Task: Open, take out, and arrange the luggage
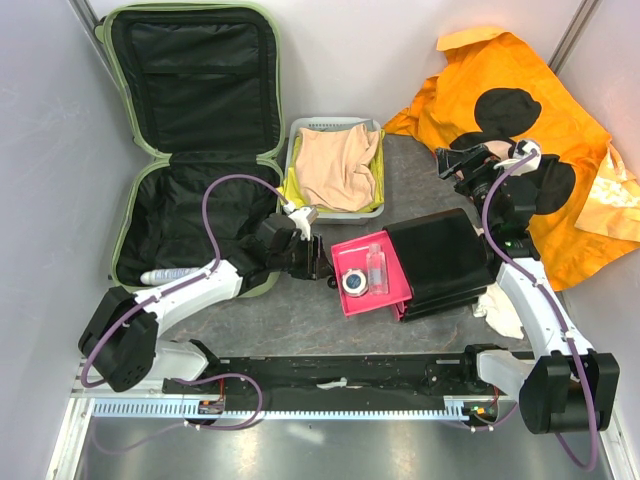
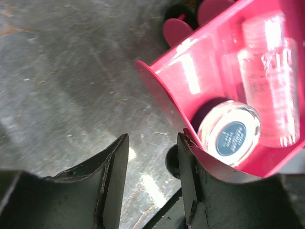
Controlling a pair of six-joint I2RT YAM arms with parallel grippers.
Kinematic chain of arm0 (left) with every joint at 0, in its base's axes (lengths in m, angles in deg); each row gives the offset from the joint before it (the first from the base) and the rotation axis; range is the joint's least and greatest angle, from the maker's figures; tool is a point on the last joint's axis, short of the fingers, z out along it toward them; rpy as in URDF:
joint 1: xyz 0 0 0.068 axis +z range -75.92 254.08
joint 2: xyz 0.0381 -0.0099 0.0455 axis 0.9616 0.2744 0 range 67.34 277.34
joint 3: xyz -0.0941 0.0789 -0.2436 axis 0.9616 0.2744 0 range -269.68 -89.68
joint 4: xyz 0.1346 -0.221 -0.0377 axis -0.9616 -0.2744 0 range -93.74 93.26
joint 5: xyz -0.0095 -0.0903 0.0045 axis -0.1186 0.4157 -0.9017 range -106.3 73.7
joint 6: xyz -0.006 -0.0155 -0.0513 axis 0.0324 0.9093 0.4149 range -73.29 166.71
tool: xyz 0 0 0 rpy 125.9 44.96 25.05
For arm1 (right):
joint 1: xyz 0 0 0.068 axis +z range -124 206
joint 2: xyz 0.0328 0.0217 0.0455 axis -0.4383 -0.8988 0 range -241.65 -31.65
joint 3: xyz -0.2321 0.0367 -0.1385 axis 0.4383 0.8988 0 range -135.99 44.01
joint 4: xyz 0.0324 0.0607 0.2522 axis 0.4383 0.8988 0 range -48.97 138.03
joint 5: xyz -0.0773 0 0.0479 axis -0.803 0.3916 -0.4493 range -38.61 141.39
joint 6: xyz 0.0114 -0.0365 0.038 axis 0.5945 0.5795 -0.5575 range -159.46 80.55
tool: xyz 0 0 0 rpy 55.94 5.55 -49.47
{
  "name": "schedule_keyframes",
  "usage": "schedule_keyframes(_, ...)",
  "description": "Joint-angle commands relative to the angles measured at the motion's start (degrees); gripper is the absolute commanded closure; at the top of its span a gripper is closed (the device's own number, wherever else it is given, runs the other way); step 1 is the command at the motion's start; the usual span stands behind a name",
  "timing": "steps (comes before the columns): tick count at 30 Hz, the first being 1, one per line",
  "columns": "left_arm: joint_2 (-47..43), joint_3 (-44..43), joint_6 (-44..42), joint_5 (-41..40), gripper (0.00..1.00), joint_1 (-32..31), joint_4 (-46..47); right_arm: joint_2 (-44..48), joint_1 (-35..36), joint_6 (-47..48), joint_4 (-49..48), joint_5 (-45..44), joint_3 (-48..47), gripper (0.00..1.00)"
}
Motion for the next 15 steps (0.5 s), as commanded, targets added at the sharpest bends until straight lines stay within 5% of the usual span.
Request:
schedule_keyframes(1, -2.40, -2.70, 2.24, 3.52, 0.48, -1.45, 7.10, -0.12, -0.16, 0.52, -1.94, 0.35, 0.23, 0.02)
schedule_keyframes(9, -2.84, -2.97, 3.03, 4.66, 0.49, -2.16, 7.72, -4.42, -0.94, 19.14, 24.03, -16.51, -10.03, 0.02)
schedule_keyframes(15, -3.37, -2.61, 3.12, 5.45, 0.49, -2.51, 8.07, -8.03, -6.40, 22.84, 34.88, -8.79, -12.97, 0.02)
